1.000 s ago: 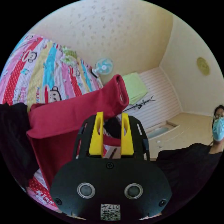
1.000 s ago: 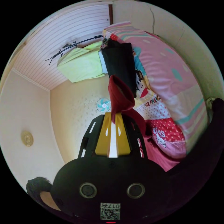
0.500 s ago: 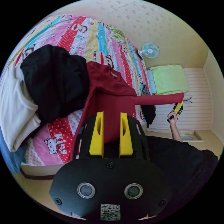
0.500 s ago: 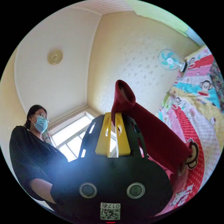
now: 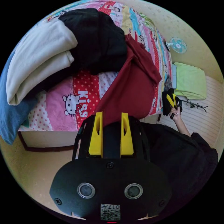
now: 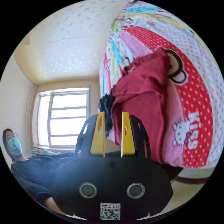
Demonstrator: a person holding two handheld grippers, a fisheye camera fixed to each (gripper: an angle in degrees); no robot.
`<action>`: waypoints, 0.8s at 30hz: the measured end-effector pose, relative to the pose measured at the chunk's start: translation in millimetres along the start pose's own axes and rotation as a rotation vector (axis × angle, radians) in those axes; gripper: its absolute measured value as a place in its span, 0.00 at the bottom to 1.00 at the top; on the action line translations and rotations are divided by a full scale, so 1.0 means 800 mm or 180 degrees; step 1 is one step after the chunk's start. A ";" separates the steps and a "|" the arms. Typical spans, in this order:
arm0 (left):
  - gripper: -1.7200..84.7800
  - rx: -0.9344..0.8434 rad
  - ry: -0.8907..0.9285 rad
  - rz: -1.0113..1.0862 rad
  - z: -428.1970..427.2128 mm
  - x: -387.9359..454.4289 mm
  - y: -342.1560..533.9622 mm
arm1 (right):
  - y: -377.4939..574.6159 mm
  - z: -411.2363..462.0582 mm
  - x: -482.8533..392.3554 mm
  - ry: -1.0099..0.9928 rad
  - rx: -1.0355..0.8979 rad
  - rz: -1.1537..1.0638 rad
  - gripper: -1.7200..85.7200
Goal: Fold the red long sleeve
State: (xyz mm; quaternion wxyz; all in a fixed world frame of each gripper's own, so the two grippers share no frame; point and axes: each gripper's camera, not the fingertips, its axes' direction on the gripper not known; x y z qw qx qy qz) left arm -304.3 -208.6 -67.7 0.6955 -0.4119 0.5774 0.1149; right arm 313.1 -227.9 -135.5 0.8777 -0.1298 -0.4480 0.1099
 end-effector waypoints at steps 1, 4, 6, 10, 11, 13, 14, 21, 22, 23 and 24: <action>0.15 -0.0116 -0.0085 0.0059 0.006 -0.005 -0.007 | 0.011 0.002 0.011 0.0136 -0.0085 0.0064 0.15; 0.16 -0.0512 -0.0313 0.0280 0.024 -0.019 -0.029 | 0.061 0.019 0.052 0.0757 -0.0601 0.0321 0.15; 0.16 -0.0903 -0.0549 0.0505 0.042 -0.024 -0.042 | 0.094 0.041 0.079 0.1140 -0.1000 0.0495 0.16; 0.17 -0.1580 -0.1124 0.0972 0.080 -0.037 -0.049 | 0.117 0.084 0.111 0.1449 -0.1443 0.0560 0.17; 0.18 -0.1640 -0.1123 0.1021 0.085 -0.042 -0.051 | 0.116 0.098 0.119 0.1532 -0.1503 0.0522 0.18; 0.18 -0.1579 -0.1116 0.1090 0.086 -0.048 -0.057 | 0.107 0.114 0.131 0.1514 -0.1487 0.0506 0.18; 0.18 -0.1518 -0.1039 0.1110 0.083 -0.051 -0.063 | 0.099 0.124 0.140 0.1417 -0.1472 0.0518 0.18; 0.16 -0.1414 -0.0591 0.0904 0.070 -0.071 -0.100 | 0.057 0.151 0.166 0.1661 -0.1342 0.0208 0.17; 0.15 -0.1423 -0.0645 0.0857 0.070 -0.076 -0.106 | 0.054 0.150 0.169 0.1659 -0.1325 0.0210 0.17; 0.13 -0.1432 -0.0698 0.0796 0.070 -0.082 -0.111 | 0.049 0.149 0.178 0.1613 -0.1317 0.0248 0.14; 0.13 -0.1447 -0.0726 0.0765 0.070 -0.084 -0.114 | 0.046 0.149 0.184 0.1412 -0.1360 0.0250 0.11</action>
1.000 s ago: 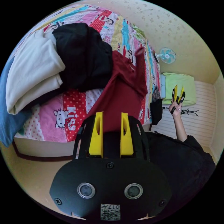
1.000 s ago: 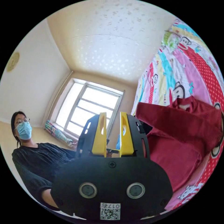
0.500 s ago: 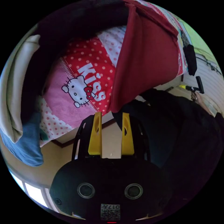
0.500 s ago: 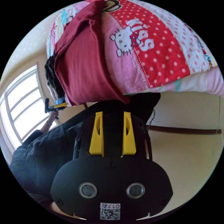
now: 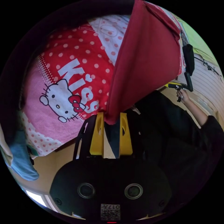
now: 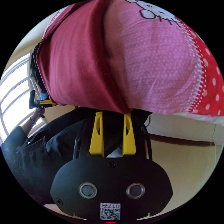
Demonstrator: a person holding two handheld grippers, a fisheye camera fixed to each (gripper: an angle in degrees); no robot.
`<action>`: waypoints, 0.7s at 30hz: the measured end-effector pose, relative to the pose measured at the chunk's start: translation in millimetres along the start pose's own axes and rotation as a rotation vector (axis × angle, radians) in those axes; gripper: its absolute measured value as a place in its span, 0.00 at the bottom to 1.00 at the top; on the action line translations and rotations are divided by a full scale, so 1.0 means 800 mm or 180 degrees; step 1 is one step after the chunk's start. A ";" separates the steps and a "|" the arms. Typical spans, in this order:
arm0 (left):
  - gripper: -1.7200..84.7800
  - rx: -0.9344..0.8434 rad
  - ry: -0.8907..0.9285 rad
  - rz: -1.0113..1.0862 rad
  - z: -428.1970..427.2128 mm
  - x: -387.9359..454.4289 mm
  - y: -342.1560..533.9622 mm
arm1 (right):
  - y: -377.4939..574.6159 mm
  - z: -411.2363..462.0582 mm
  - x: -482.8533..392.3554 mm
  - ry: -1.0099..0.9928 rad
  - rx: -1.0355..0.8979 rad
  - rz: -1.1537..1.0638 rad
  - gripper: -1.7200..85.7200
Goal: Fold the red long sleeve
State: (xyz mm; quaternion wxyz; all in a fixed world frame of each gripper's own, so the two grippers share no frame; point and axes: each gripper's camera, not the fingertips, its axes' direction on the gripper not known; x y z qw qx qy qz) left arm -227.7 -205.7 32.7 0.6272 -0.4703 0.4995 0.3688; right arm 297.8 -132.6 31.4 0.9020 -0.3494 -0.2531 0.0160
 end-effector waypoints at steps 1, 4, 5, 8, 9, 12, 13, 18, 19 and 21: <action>0.11 -0.0086 -0.0032 -0.0039 -0.002 -0.005 -0.004 | -0.001 -0.001 0.001 -0.0153 -0.0022 -0.0063 0.09; 0.07 -0.0380 0.0006 0.0113 -0.018 -0.004 -0.008 | 0.004 -0.018 -0.002 -0.0508 -0.0123 -0.0227 0.04; 0.07 -0.0449 0.0023 0.0257 -0.027 0.003 -0.002 | 0.016 -0.035 -0.010 -0.0437 -0.0088 -0.0416 0.04; 0.06 -0.0377 0.0103 0.0540 -0.054 0.016 0.026 | 0.059 -0.085 -0.004 -0.0080 0.0041 -0.0469 0.03; 0.06 -0.0342 0.0148 0.0528 -0.060 0.016 0.033 | 0.075 -0.101 0.007 -0.0007 0.0069 -0.0396 0.04; 0.05 -0.0034 0.0665 0.0439 -0.086 0.008 0.064 | 0.095 -0.118 0.036 0.0203 0.0105 -0.0250 0.06; 0.05 0.0108 0.0910 0.0440 -0.095 0.006 0.075 | 0.095 -0.117 0.042 0.0222 0.0093 -0.0217 0.07; 0.05 0.0541 0.1447 0.0209 -0.113 -0.009 0.112 | 0.048 -0.079 0.086 0.0140 0.0070 -0.0029 0.17; 0.05 0.0602 0.1596 0.0145 -0.113 -0.012 0.119 | 0.040 -0.071 0.090 0.0131 0.0040 -0.0010 0.17; 0.05 0.0695 0.1786 0.0054 -0.115 -0.013 0.129 | 0.013 -0.044 0.111 -0.0065 -0.0095 0.0061 0.18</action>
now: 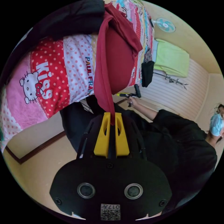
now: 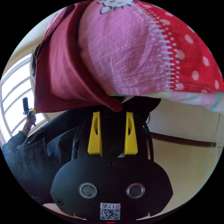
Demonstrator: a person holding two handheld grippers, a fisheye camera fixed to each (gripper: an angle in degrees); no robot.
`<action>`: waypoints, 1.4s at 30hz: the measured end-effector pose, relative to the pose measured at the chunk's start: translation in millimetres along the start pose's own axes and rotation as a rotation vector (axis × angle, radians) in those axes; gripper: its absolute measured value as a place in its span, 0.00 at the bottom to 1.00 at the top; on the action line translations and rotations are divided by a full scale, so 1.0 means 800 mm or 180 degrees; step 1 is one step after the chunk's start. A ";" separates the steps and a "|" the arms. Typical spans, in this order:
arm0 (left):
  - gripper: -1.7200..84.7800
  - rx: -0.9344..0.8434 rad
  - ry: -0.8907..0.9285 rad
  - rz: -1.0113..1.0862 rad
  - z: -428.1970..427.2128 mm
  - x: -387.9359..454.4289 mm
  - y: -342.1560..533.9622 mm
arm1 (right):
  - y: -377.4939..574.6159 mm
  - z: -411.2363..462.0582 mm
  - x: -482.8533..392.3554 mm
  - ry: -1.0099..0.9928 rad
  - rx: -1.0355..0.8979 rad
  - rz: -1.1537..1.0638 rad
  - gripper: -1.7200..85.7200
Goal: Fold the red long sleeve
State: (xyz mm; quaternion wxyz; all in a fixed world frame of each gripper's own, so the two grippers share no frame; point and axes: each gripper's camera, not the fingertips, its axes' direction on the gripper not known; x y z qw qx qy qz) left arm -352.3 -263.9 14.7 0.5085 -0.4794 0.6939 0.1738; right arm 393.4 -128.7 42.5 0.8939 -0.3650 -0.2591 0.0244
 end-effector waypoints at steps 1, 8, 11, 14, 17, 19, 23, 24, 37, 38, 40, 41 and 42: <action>0.06 0.0068 0.0073 -0.0022 -0.003 0.002 0.007 | -0.005 0.004 0.004 -0.0089 -0.0030 0.0000 0.18; 0.06 0.0223 0.0265 -0.0118 -0.039 0.004 0.033 | 0.054 -0.031 0.001 -0.1386 -0.0308 -0.0850 0.05; 0.06 0.0260 0.0334 -0.0094 -0.057 0.004 0.047 | 0.132 -0.099 -0.007 -0.1413 -0.0060 -0.1230 0.05; 0.06 0.0414 0.0633 -0.0107 -0.068 0.002 0.073 | 0.208 -0.202 0.008 -0.1865 0.0761 -0.1302 0.05; 0.06 0.0530 0.0835 -0.0201 -0.059 0.001 0.112 | 0.279 -0.284 0.015 -0.1627 0.1267 -0.1194 0.06; 0.06 0.0648 0.1077 -0.0314 -0.038 -0.005 0.139 | 0.317 -0.307 0.024 -0.1528 0.1331 -0.1106 0.06; 0.06 0.0692 0.1518 -0.0583 0.026 -0.020 0.178 | 0.366 -0.317 0.057 -0.2058 0.1318 -0.0822 0.06; 0.06 0.0747 0.1511 -0.0599 0.028 -0.023 0.181 | 0.365 -0.320 0.059 -0.2187 0.1328 -0.0817 0.06; 0.07 0.2733 0.2634 0.0112 -0.075 -0.111 -0.109 | -0.069 -0.438 -0.039 -0.2521 0.1986 -0.1579 0.05; 0.08 0.2923 0.2727 0.0018 -0.080 -0.129 -0.144 | -0.111 -0.439 -0.050 -0.2371 0.1983 -0.1216 0.05; 0.11 0.3149 0.2808 -0.0173 -0.077 -0.153 -0.177 | -0.147 -0.434 -0.073 -0.1925 0.1965 -0.0737 0.05; 0.13 0.3262 0.2734 -0.0325 -0.073 -0.165 -0.184 | -0.156 -0.431 -0.096 -0.1397 0.1969 -0.0432 0.05; 0.13 0.3313 0.2635 -0.0421 -0.070 -0.169 -0.182 | -0.153 -0.428 -0.127 -0.0854 0.2066 -0.0272 0.04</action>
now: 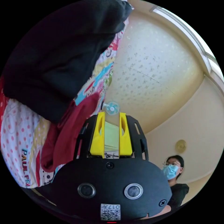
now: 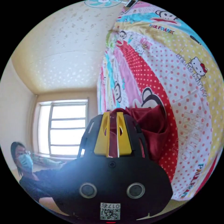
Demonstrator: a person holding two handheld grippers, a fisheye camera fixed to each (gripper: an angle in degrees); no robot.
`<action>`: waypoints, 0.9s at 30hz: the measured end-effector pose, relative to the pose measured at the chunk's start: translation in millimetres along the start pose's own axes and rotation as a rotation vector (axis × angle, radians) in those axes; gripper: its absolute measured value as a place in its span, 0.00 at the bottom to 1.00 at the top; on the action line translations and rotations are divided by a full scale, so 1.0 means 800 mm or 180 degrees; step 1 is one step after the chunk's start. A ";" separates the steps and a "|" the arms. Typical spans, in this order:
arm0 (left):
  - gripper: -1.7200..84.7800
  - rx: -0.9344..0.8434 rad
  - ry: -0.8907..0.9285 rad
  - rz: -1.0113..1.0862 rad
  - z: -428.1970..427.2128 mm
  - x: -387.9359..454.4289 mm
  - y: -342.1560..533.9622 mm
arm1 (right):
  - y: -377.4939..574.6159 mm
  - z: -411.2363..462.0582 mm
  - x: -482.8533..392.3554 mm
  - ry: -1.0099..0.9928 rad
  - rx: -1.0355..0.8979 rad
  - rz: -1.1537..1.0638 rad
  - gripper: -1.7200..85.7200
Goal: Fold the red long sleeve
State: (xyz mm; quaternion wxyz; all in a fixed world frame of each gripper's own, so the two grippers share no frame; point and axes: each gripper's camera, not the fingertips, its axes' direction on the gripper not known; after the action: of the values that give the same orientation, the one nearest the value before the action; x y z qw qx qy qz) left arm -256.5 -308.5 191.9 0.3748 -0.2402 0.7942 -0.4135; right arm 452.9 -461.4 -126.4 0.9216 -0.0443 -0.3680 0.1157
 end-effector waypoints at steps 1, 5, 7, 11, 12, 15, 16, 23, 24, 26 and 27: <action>0.14 0.0103 -0.0311 0.0018 -0.008 -0.005 0.007 | 0.005 0.005 -0.018 0.0221 0.0045 -0.0134 0.04; 0.18 -0.0024 -0.2064 0.0159 -0.030 -0.019 0.065 | 0.068 0.097 -0.104 0.1329 -0.0712 -0.1488 0.03; 0.21 -0.0082 -0.2600 0.0131 -0.034 -0.041 0.094 | 0.106 0.151 -0.094 0.2205 -0.1324 -0.1905 0.03; 0.21 -0.0418 -0.2382 -0.0044 -0.016 -0.116 0.113 | 0.176 0.171 -0.061 0.3214 -0.1324 -0.2670 0.03; 0.20 -0.0397 -0.2363 -0.0026 -0.012 -0.121 0.112 | 0.176 0.169 -0.066 0.3274 -0.1315 -0.2601 0.03; 0.14 -0.0179 -0.2429 -0.0003 0.004 -0.124 0.096 | 0.170 0.150 -0.080 0.3135 -0.1290 -0.2360 0.03; 0.11 -0.0179 -0.2301 0.0101 0.014 -0.115 0.090 | 0.169 0.142 -0.081 0.3074 -0.1255 -0.2297 0.03; 0.09 -0.1618 -0.2360 0.2006 0.218 0.032 0.183 | 0.189 0.006 0.014 0.1593 -0.0808 -0.0582 0.03; 0.09 -0.1744 -0.2374 0.2129 0.237 0.036 0.197 | 0.202 -0.012 0.040 0.1142 -0.0766 -0.0330 0.04; 0.10 -0.2333 -0.2297 0.2514 0.305 0.040 0.247 | 0.219 -0.037 0.075 0.0451 -0.0668 -0.0026 0.07; 0.11 -0.2508 -0.2244 0.2578 0.320 0.039 0.258 | 0.229 -0.051 0.096 -0.0066 -0.0600 0.0133 0.08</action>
State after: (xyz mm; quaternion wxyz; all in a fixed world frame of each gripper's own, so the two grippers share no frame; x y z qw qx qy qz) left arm -86.8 -340.0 -89.3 0.6220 -0.1627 0.7434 0.1846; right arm 502.0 -264.7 -135.3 0.9068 -0.1373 -0.3858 0.1003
